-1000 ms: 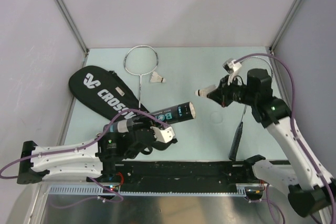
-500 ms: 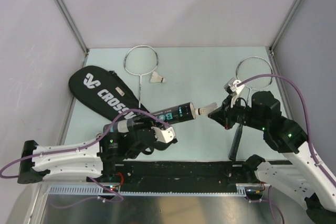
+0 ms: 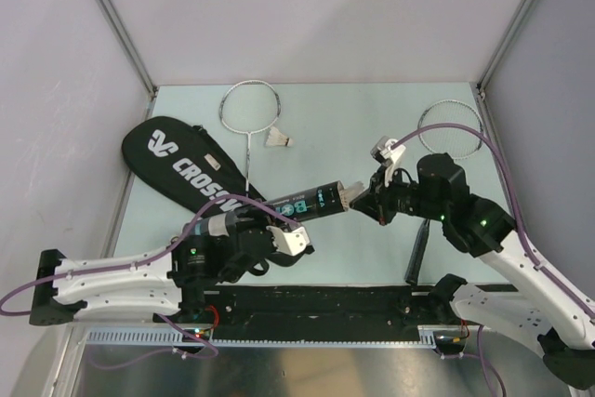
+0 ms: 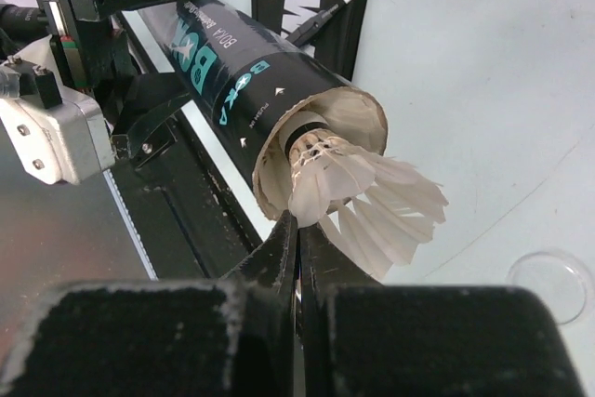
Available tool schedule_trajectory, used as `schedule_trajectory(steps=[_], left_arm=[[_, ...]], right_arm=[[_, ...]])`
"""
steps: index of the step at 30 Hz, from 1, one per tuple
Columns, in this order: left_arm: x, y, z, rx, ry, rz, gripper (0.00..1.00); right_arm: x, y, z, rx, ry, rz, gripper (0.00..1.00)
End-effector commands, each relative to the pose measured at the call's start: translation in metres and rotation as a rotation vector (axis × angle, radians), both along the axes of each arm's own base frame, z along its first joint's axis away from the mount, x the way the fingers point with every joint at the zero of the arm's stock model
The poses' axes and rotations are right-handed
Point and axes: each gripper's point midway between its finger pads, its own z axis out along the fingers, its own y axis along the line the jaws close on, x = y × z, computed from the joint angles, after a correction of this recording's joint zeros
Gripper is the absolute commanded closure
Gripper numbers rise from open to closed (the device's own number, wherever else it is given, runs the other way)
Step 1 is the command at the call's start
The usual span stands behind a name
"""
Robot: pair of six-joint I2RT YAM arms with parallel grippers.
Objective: Pack up the badminton gear
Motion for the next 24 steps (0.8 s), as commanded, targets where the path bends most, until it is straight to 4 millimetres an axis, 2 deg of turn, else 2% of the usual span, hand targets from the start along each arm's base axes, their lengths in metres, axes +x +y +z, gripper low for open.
schedule_trajectory(steps=[1, 11, 24], left_arm=[[-0.001, -0.009, 0.028, -0.133, -0.024, -0.01, 0.41], [-0.002, -0.012, 0.026, -0.122, -0.017, -0.027, 0.42], [-0.003, -0.017, 0.024, -0.107, -0.017, -0.057, 0.42]], right_arm=[[0.003, 0.014, 0.019, 0.071, -0.082, 0.056, 1.0], [-0.007, 0.038, 0.018, 0.121, -0.085, 0.2, 1.0], [-0.027, 0.053, 0.005, 0.151, -0.084, 0.386, 1.0]])
